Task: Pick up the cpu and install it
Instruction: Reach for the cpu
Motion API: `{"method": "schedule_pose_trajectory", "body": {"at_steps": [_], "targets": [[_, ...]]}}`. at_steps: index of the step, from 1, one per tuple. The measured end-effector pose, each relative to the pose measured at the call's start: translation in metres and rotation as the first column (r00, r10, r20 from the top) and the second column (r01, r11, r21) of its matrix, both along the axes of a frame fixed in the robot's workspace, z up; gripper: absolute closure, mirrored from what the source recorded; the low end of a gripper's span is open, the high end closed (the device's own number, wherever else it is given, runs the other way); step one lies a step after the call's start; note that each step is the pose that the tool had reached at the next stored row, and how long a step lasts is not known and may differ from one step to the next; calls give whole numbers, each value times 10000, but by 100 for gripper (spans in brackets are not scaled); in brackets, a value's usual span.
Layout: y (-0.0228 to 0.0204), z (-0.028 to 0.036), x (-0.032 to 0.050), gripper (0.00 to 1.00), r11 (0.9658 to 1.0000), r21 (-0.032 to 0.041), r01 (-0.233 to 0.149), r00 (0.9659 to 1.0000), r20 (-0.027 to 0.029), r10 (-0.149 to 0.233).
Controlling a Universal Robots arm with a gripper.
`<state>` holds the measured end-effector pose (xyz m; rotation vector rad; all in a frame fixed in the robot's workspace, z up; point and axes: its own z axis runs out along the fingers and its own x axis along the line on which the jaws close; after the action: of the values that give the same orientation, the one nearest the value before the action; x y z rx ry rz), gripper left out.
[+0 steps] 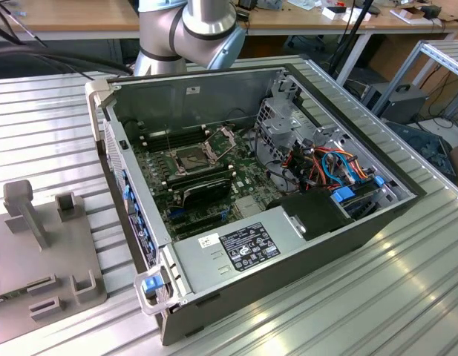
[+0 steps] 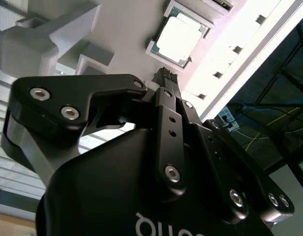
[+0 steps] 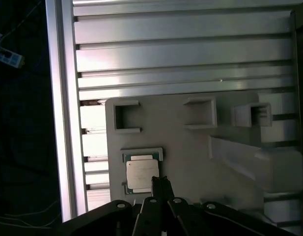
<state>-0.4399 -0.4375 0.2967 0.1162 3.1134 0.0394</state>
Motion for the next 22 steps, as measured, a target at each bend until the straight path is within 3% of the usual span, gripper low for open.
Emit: {"method": "schedule_pose_trajectory", "body": {"at_steps": [5, 14, 22], "targets": [[-77, 0, -4, 89, 10000, 0, 0, 10000, 1, 0], [-85, -1, -5, 89, 10000, -4, 0, 10000, 1, 0], [-125, 0, -7, 89, 10000, -4, 1, 10000, 1, -1]]}}
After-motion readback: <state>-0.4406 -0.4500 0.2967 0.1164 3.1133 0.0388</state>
